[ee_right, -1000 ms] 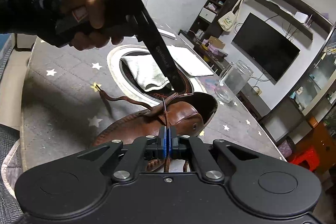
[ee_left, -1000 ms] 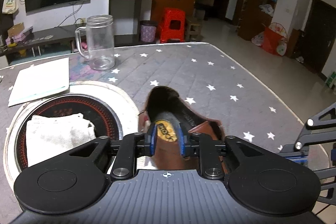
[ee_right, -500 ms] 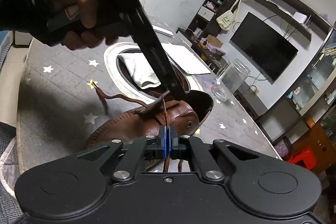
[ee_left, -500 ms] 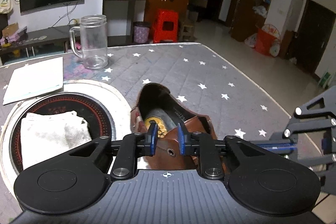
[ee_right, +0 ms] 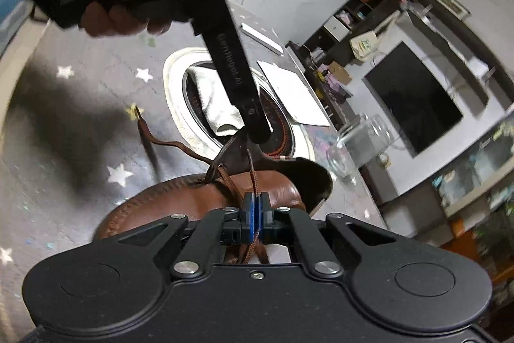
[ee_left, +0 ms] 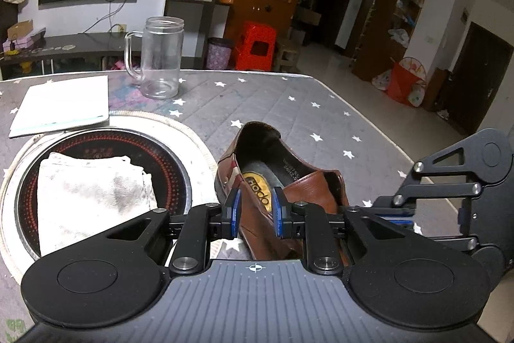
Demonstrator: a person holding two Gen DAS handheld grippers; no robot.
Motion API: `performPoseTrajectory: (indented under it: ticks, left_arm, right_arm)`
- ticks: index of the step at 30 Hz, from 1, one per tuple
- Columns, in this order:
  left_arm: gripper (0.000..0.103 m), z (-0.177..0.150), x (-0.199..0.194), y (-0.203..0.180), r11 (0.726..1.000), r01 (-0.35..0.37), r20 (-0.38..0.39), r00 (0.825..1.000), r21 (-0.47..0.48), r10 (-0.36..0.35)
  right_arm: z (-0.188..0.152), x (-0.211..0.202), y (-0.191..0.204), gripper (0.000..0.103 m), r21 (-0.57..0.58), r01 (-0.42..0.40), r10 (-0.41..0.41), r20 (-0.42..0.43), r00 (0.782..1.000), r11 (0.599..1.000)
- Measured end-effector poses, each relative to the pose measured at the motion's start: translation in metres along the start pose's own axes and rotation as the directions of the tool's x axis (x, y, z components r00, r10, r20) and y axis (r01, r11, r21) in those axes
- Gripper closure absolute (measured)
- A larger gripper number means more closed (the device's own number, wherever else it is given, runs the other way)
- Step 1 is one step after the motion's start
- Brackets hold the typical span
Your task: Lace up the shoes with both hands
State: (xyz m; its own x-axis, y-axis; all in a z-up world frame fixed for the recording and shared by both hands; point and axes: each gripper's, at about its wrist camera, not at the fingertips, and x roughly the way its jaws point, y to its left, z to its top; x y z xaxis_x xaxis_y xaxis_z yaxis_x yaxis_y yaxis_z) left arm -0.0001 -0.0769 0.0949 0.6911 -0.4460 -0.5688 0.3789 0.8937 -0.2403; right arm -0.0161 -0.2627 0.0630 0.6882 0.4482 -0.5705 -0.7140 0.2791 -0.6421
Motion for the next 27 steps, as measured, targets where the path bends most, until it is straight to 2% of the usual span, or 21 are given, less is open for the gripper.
performPoseTrajectory:
  ticks: [6,20,27]
  left_arm:
    - [0.082,-0.001,0.0,0.004,1.0,0.015,0.005,1.0,-0.009,-0.015]
    - [0.08,-0.006,-0.003,0.015,0.999,0.031,0.013,0.999,-0.041,-0.03]
    - [0.078,-0.007,-0.003,0.018,0.998,0.037,0.016,0.999,-0.051,-0.036]
  right_arm:
    - [0.003,0.012,0.008,0.101,-0.093,0.013,-0.015,-0.024,1.0,0.996]
    - [0.007,0.006,0.006,0.101,-0.073,0.031,-0.031,0.006,1.0,0.997]
    - [0.012,0.003,0.012,0.101,-0.097,0.029,-0.029,0.009,1.0,0.995]
